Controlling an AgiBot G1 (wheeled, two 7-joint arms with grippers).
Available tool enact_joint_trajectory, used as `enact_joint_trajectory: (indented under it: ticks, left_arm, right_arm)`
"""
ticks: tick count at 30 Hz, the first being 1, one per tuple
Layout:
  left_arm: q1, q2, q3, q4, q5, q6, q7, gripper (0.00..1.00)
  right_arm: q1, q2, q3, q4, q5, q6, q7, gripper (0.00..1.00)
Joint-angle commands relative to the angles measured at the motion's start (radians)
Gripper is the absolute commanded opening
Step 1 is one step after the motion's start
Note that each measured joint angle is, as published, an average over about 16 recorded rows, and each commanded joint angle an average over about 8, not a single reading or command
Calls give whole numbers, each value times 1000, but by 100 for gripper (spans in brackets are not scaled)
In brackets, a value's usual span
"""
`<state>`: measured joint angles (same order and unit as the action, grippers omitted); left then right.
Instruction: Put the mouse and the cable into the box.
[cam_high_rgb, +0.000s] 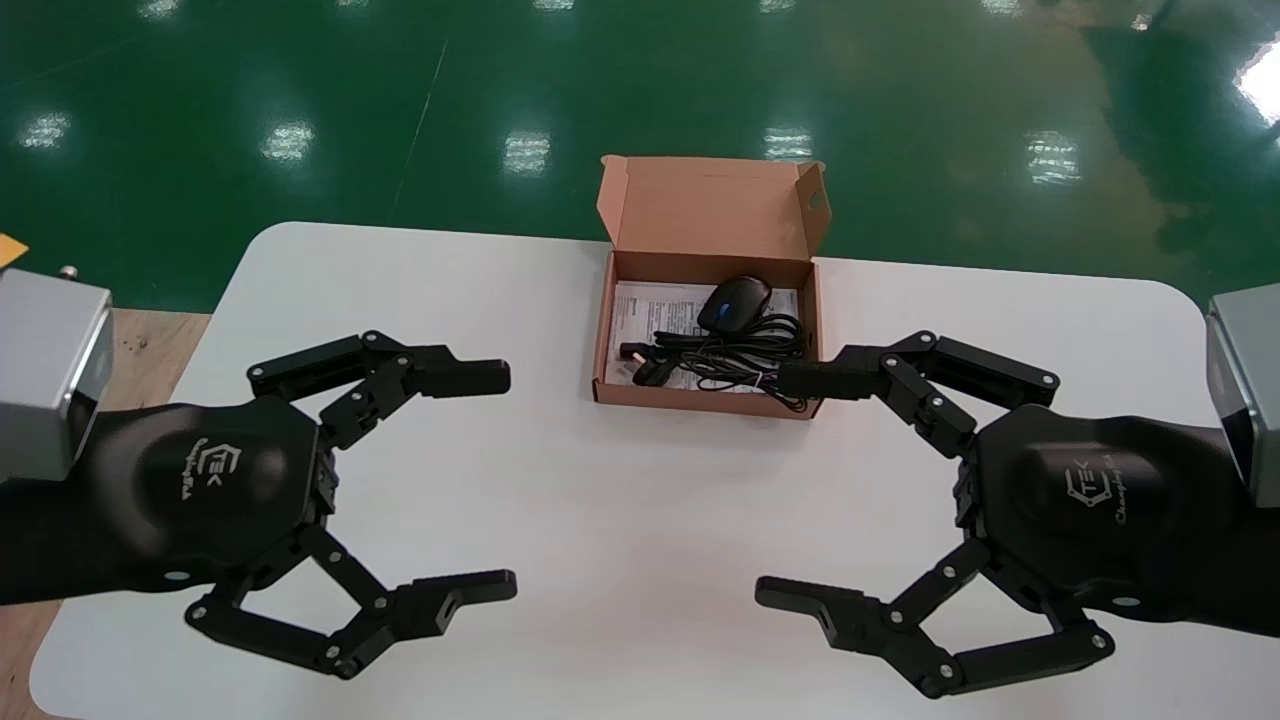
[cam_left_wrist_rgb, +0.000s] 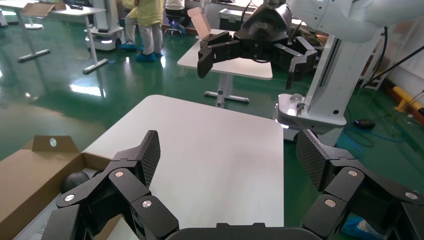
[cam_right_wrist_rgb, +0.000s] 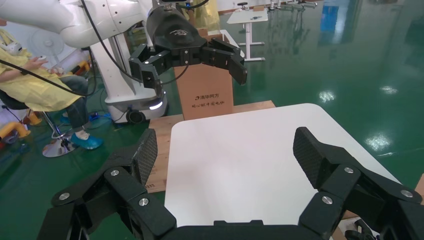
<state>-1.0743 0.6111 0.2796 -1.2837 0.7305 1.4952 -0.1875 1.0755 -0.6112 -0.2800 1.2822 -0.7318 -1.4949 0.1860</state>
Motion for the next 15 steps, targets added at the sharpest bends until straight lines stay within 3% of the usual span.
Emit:
enact_joint_trajectory:
  ticks: [1,15]
  left_arm:
    - [0,0,0,0,0,0,0,100]
    - [0,0,0,0,0,0,0,100]
  right_arm:
    - [0,0,0,0,0,0,0,100]
    - [0,0,0,0,0,0,0,100]
